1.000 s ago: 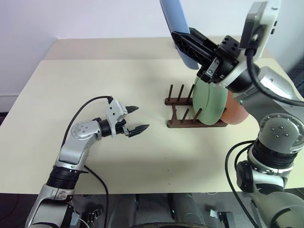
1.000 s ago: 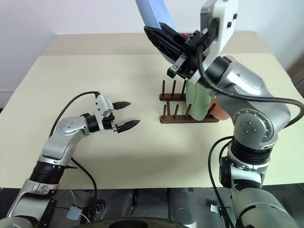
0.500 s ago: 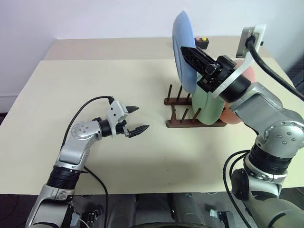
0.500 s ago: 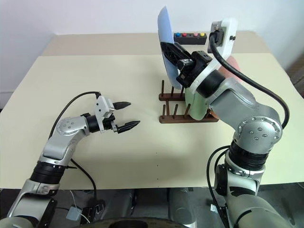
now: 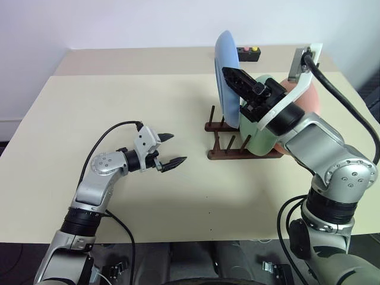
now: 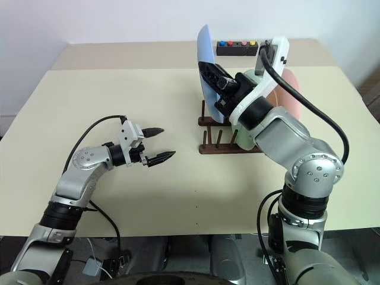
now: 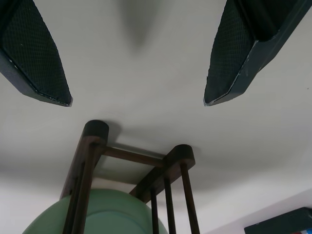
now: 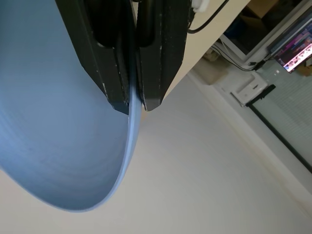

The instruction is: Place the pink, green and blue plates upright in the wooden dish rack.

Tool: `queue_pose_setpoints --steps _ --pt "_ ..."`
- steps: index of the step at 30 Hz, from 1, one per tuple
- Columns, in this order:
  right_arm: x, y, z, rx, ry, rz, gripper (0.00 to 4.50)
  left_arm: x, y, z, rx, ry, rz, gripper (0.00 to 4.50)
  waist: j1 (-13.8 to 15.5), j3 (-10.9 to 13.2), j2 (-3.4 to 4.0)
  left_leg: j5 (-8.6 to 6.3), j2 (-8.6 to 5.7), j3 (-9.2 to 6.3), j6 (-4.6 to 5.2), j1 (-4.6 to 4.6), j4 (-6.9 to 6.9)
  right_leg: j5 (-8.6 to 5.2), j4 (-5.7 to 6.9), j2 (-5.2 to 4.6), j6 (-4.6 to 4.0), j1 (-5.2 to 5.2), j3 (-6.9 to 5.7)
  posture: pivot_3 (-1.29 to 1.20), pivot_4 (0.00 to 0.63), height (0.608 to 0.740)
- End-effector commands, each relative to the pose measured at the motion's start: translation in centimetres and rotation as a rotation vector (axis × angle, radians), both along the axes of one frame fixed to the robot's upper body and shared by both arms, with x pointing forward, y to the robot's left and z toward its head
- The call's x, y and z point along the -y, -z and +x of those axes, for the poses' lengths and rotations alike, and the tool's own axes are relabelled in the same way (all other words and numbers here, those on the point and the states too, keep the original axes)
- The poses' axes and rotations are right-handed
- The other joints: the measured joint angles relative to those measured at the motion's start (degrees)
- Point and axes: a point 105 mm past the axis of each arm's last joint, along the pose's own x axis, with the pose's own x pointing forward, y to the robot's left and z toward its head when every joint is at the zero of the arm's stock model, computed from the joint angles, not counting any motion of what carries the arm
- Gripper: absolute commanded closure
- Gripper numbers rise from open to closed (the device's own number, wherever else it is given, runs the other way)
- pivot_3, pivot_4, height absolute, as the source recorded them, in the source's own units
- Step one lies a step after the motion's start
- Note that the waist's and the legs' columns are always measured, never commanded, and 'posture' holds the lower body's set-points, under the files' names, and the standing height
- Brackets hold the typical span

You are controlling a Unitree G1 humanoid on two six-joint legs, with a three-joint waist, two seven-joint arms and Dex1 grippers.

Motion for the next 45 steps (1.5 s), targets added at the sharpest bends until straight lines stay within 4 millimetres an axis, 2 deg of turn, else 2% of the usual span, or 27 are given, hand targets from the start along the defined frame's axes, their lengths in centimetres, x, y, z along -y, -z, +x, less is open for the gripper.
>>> queue_pose_setpoints --steps 1,7,28,35,38,43,45 --pt "-0.4 -0.6 -0.9 0.027 -0.024 0.02 4.5 0.0 -0.8 0.1 0.04 0.004 -0.005 0.08 0.0 0.0 0.0 0.0 0.0 0.0 0.0 0.0 0.0 0.0 0.0 0.0 0.0 0.0 0.0 0.0 0.15 0.74" --pt "-0.7 -0.3 -1.1 0.002 -0.036 0.041 4.5 -0.1 -0.8 0.1 0.039 -0.001 -0.004 0.08 0.0 0.0 0.0 0.0 0.02 0.0 0.0 0.0 0.0 0.0 0.0 0.02 0.0 0.0 0.0 0.0 0.15 0.74" --pt "0.7 1.6 -0.3 -0.09 0.053 0.088 4.5 -0.4 -0.6 0.1 0.037 -0.009 0.001 0.08 -0.1 0.0 0.01 0.0 0.04 0.01 0.0 0.0 -0.03 0.0 -0.01 0.04 -0.01 0.0 0.01 0.0 0.15 0.74" --pt "0.6 1.6 -0.4 -0.091 0.056 0.086 4.5 -0.4 -0.5 0.2 0.036 -0.008 0.001 0.08 0.0 0.0 0.02 0.0 0.05 0.0 0.0 0.01 -0.03 0.0 -0.01 0.06 -0.01 0.0 0.01 0.0 0.15 0.74" --pt "0.6 1.5 -0.4 -0.088 0.056 0.082 3.45 -0.4 -0.5 0.2 0.035 -0.009 0.0 0.0 0.0 0.0 0.02 0.0 0.05 0.0 0.0 0.01 -0.03 0.0 -0.01 0.06 -0.01 0.0 0.01 0.0 0.15 0.74" --pt "0.7 1.4 -0.5 -0.072 0.061 0.066 1.03 -0.3 -0.5 0.1 0.031 -0.01 -0.001 0.0 0.0 0.0 0.02 0.0 0.06 0.0 0.0 0.01 -0.04 0.0 -0.02 0.06 -0.01 0.0 0.01 0.0 0.15 0.74" --pt "0.8 1.3 -0.6 -0.06 0.062 0.059 1.03 -0.3 -0.5 0.1 0.03 -0.01 -0.002 0.0 0.0 0.0 0.02 0.0 0.05 0.0 0.0 0.0 -0.04 -0.01 -0.02 0.06 -0.01 0.0 0.01 0.0 0.15 0.74"
